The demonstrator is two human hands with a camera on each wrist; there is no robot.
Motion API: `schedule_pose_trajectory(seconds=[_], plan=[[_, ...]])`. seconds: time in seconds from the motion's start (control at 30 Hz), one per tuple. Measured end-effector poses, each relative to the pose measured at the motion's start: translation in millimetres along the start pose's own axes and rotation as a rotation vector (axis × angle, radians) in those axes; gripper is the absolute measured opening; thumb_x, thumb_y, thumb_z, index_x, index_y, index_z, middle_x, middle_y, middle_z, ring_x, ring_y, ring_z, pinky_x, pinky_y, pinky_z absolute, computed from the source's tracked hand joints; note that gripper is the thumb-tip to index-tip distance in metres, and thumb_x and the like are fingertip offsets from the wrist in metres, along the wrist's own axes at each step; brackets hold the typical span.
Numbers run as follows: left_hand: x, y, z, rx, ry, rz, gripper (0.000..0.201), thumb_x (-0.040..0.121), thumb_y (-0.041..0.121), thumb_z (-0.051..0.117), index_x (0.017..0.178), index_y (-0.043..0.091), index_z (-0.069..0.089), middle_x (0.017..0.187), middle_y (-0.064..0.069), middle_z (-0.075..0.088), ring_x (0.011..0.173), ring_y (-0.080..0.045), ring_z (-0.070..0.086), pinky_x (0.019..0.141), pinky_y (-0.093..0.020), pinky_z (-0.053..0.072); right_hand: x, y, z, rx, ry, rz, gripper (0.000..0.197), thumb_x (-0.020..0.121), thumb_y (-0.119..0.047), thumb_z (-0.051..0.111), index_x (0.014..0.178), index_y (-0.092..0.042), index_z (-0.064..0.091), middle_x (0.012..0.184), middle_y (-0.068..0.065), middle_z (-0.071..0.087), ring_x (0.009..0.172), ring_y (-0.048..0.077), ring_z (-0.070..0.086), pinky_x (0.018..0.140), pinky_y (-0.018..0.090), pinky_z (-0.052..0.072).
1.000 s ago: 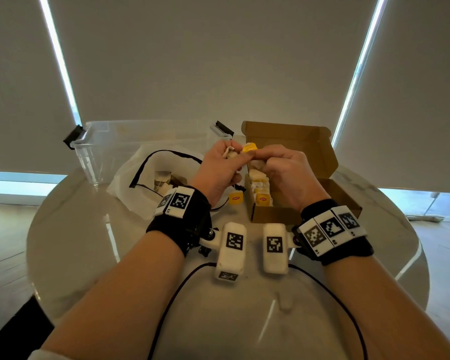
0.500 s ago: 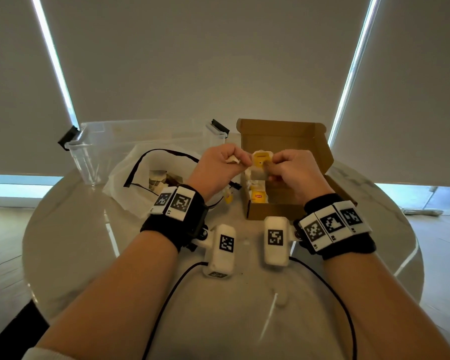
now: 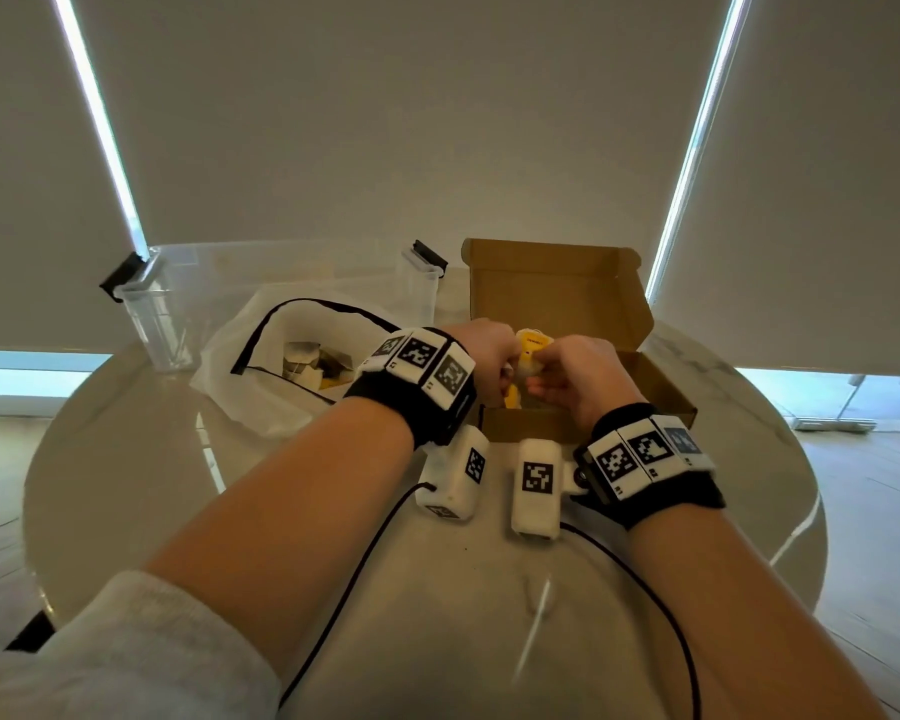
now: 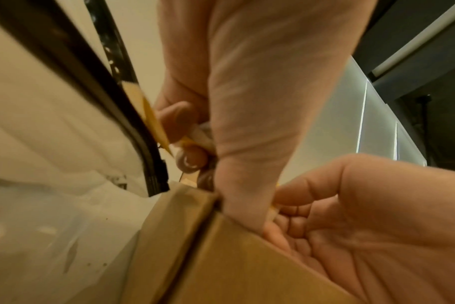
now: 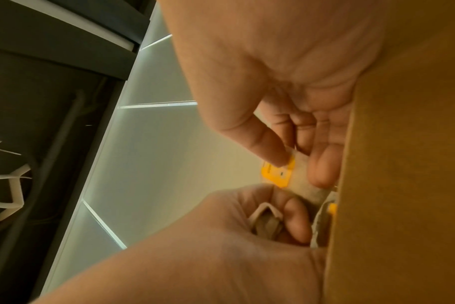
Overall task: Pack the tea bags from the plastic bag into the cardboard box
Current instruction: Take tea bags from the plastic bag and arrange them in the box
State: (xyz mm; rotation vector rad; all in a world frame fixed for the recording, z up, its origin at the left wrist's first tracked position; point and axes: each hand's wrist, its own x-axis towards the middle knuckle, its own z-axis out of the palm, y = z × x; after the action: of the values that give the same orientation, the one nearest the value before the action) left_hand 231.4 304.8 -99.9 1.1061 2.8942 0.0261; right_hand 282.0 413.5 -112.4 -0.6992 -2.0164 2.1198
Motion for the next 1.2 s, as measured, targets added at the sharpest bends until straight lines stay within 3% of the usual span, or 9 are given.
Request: schedule_pose_trajectory(seconds=[0.17,0.37,0.5,0.7,0.77,0.87,0.97,1.07,1.2], plan=[[1.2,-3.1,3.1,-0.023,0.021,-0.035,0.024,0.077,0.017,0.074,0.098,0.015,0.062,0.073,0.005,0.052,0.074,-0.015,0.054,0.073,-0.027,0.049,-0.1,2.2,-2.0,-0.023,0.024,-0.011,0.024,0.086,0.000,0.052,0.110,0.001,0.051,0.076,0.011,0.055,0.060,0.018,0.053,0.054,0.026,0.046],[0.1,-8.0,6.8,-0.015,0.083,-0.033,0.018,0.078,0.018,0.072,0.091,0.013,0.059,0.080,-0.002,0.054,0.076,-0.018,0.052,0.073,-0.029,0.046,-3.7,0.7,3.5,-0.212,-0.034,-0.012,0.012,0.083,0.005,0.052,0.095,0.002,0.052,0.071,0.015,0.054,0.056,0.021,0.052,0.053,0.026,0.045],[-1.7,-16.6,7.2,-0.153,0.085,-0.112,0.022,0.090,0.022,0.058,0.106,0.007,0.064,0.100,-0.008,0.061,0.087,-0.020,0.057,0.070,-0.026,0.042,-3.5,3.4,5.6,-0.352,-0.103,-0.025,0.009,0.084,0.004,0.055,0.091,0.000,0.057,0.074,0.014,0.061,0.059,0.019,0.057,0.053,0.022,0.046],[-12.4,-32.4,10.9,-0.433,0.080,-0.164,0.031,0.098,0.014,0.039,0.116,0.002,0.061,0.107,-0.007,0.062,0.091,-0.022,0.060,0.075,-0.032,0.050,2.7,7.7,10.2,-0.608,-0.184,-0.118,0.010,0.082,0.000,0.065,0.089,-0.007,0.065,0.093,0.011,0.066,0.090,0.020,0.062,0.086,0.031,0.053],[-17.0,-32.9,12.3,-0.670,0.168,-0.199,0.030,0.099,0.016,0.039,0.121,0.002,0.054,0.094,-0.006,0.058,0.077,-0.020,0.057,0.069,-0.034,0.052,1.5,8.9,8.3,-0.656,-0.194,-0.145,0.011,0.081,-0.001,0.067,0.082,-0.011,0.062,0.091,0.008,0.064,0.091,0.020,0.060,0.086,0.033,0.052],[-26.5,-30.6,15.0,-1.251,0.280,-0.250,0.032,0.102,0.027,0.036,0.126,0.008,0.043,0.093,-0.006,0.054,0.066,-0.013,0.053,0.053,-0.021,0.050,1.1,8.5,6.0,-0.686,-0.212,-0.167,0.015,0.080,0.000,0.067,0.077,-0.013,0.059,0.084,0.007,0.061,0.083,0.019,0.058,0.083,0.033,0.051],[-35.7,-31.1,17.5,-1.781,0.259,-0.249,0.031,0.102,0.025,0.036,0.127,0.007,0.042,0.111,-0.019,0.059,0.079,-0.023,0.063,0.063,-0.026,0.058,0.7,5.3,3.9,-0.587,-0.177,-0.206,0.015,0.084,0.001,0.061,0.089,-0.013,0.057,0.087,0.008,0.060,0.075,0.017,0.056,0.070,0.029,0.051],[-43.2,-33.7,17.2,-1.971,0.219,-0.195,0.028,0.102,0.020,0.036,0.126,0.007,0.043,0.119,-0.022,0.060,0.089,-0.029,0.066,0.070,-0.033,0.059,-5.0,0.3,5.5,-0.468,-0.121,-0.355,0.013,0.088,-0.008,0.059,0.097,-0.017,0.056,0.093,0.006,0.058,0.071,0.013,0.052,0.059,0.024,0.045],[-46.8,-31.0,14.6,-1.980,0.238,-0.117,0.024,0.102,0.019,0.036,0.117,0.008,0.050,0.105,-0.015,0.062,0.084,-0.023,0.066,0.066,-0.033,0.059,-20.8,-2.0,17.7,-0.334,-0.204,-0.485,0.015,0.089,-0.024,0.062,0.102,-0.016,0.059,0.091,-0.001,0.062,0.070,0.008,0.056,0.059,0.020,0.048]])
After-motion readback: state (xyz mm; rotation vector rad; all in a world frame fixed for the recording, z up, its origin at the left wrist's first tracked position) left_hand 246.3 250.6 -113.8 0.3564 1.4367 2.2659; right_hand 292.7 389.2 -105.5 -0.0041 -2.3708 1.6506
